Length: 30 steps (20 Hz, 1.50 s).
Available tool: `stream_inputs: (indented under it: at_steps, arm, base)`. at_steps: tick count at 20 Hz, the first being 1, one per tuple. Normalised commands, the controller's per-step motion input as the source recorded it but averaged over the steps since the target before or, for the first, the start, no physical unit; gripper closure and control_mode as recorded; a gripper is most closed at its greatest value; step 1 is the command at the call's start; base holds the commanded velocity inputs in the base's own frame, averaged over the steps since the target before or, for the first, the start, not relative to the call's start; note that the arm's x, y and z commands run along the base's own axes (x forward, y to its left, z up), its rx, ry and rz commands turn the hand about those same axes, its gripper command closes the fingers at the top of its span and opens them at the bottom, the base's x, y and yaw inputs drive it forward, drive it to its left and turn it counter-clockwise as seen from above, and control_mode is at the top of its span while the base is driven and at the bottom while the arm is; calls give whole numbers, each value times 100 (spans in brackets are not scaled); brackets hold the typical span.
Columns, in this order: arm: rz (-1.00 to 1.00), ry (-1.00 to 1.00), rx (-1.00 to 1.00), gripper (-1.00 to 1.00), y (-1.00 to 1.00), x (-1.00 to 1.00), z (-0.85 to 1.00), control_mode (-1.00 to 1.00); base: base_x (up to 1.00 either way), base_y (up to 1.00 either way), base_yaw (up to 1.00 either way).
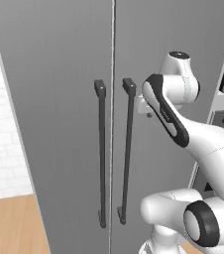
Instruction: Take the strawberry from the fridge and place it on top of the pancake, located on the dining counter.
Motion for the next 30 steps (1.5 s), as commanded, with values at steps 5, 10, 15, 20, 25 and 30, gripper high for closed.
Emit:
stream_inputs:
  at_steps: [5,10,15,20,25,30]
  arm:
    - [0,0,0,-100,0,0,0,100]
    - [0,0,0,-100,0,0,0,100]
    - [0,0,0,-100,0,0,0,100]
    - [0,0,0,-100,0,0,0,100]
    - [0,0,0,-100,0,0,0,100]
    - [0,0,0,-100,0,0,0,100]
  base:
    - [0,0,0]
    - [-54,1,0]
    - [-46,45,0]
    - [-30,53,-7]
    - [-39,13,-16]
    - [-55,30,-12]
